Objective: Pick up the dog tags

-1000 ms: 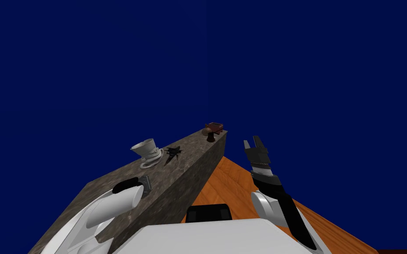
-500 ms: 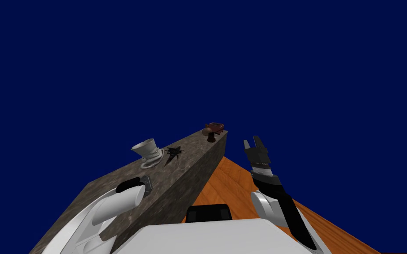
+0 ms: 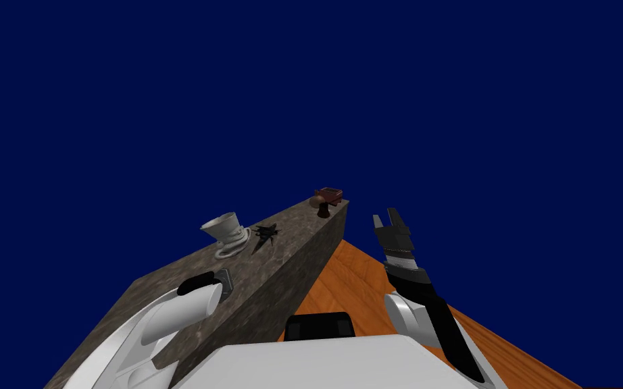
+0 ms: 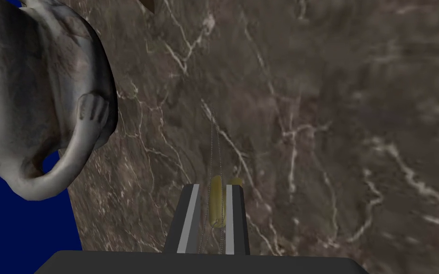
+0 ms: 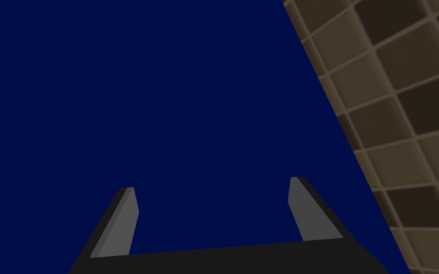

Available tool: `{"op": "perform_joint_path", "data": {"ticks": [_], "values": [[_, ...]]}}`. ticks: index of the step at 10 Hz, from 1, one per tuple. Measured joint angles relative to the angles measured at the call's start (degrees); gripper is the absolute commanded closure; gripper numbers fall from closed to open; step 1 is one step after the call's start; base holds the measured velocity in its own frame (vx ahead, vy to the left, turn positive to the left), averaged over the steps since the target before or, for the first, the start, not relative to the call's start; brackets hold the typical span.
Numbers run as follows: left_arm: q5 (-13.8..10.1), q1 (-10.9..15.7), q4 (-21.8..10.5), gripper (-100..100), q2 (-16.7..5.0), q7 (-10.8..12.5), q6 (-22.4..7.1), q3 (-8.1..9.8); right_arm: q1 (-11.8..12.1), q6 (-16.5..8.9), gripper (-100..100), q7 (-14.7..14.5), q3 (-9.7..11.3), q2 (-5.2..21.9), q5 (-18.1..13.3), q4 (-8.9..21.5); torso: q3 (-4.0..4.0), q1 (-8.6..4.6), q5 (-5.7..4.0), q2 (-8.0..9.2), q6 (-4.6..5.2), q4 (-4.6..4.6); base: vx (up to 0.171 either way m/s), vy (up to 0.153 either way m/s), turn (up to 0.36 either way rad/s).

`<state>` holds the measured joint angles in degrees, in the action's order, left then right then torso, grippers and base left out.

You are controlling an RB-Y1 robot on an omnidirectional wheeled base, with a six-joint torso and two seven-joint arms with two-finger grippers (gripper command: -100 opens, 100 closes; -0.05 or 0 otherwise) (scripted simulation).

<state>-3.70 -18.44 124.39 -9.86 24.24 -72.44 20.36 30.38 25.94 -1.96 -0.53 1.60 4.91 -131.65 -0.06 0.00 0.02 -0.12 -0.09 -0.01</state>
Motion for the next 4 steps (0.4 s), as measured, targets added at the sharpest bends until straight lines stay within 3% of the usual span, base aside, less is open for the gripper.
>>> {"op": "perform_joint_path", "data": {"ticks": [1, 3, 4], "values": [[0.0, 0.0, 0.0, 100, 0.0, 0.0, 0.0, 0.00, 0.0, 0.0, 0, 0.0, 0.0, 0.0, 0.0, 0.0, 0.00, 0.00, 0.00, 0.00, 0.00, 0.00, -0.010, -0.012, -0.019], [0.0, -0.2, 2.0, 100, -0.2, 0.3, -1.9, 0.06, 0.0, 0.0, 0, 0.0, 0.0, 0.0, 0.0, 0.0, 0.06, -0.10, -0.03, 0.09, 0.00, 0.03, -0.012, -0.012, -0.012], [0.0, -0.2, 2.2, 0, -0.2, 0.4, -2.1, 0.05, 0.0, 0.0, 0, 0.0, 0.0, 0.0, 0.0, 0.0, 0.05, -0.06, -0.02, 0.07, 0.00, 0.02, 0.000, 0.000, 0.000]]}}
